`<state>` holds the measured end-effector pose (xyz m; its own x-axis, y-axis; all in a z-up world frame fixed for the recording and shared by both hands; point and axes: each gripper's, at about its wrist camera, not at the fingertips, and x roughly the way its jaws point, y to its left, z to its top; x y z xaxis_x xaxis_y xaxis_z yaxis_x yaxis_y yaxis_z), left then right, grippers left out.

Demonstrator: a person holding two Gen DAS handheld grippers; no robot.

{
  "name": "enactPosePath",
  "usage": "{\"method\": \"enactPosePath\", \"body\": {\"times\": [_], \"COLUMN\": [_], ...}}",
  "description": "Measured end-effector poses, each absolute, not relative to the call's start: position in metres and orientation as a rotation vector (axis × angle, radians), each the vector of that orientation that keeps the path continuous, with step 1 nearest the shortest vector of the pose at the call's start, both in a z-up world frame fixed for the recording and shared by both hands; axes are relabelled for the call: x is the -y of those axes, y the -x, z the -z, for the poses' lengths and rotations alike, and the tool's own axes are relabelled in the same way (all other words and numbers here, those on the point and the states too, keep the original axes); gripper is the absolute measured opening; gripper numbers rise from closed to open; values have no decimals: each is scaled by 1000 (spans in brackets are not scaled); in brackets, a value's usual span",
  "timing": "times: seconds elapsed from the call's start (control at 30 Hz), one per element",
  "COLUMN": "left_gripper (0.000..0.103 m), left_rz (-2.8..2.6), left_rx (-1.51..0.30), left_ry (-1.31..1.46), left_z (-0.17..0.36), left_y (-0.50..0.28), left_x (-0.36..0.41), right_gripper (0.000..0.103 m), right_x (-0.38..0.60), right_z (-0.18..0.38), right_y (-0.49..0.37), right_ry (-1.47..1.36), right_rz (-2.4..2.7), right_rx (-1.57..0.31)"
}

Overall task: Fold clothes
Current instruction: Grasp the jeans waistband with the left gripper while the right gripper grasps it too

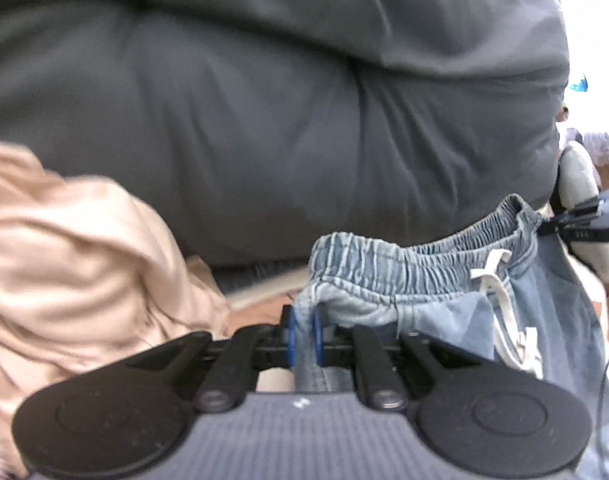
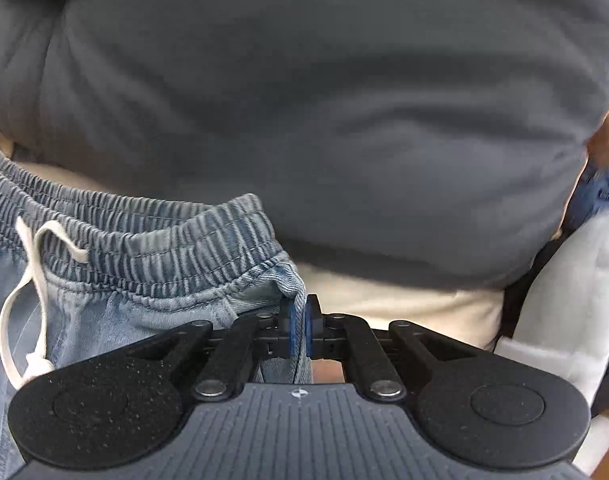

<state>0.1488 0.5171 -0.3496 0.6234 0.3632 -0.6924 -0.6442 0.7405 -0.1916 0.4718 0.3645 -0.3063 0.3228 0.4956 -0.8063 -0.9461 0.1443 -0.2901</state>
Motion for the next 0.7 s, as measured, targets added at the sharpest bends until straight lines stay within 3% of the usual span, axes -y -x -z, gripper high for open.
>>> {"method": "enactPosePath", "body": {"times": [0.2, 0.3, 0.4, 0.53, 0.57, 0.7], "left_gripper": [12, 20, 25, 44, 49, 50], "left_rz": [-599, -604, -622, -615, -611, -599], "left_rx": [-795, -815, -808, -762, -750, -748], "left_ry": [510, 531, 519, 558, 574, 608], "left_z": [386, 389, 379, 371, 371, 383], "left_y": [-161, -162, -158, -158, -161, -173], "left_x": [-540, -544, -542, -549, -552, -557], "right_gripper": [4, 13, 31, 49, 49, 51], "right_x": [-382, -386, -384, -380, -383, -398], "right_z": [328, 337, 332, 316, 315, 322], "right_y": [-473, -478, -481, -490, -495, -504], "right_ry": [903, 887, 877, 829, 809, 725], "right_rz": [-1130, -1130, -1157, -1208, -1208, -1211], "right_rx": [-678, -732, -743, -734, -743, -815]}}
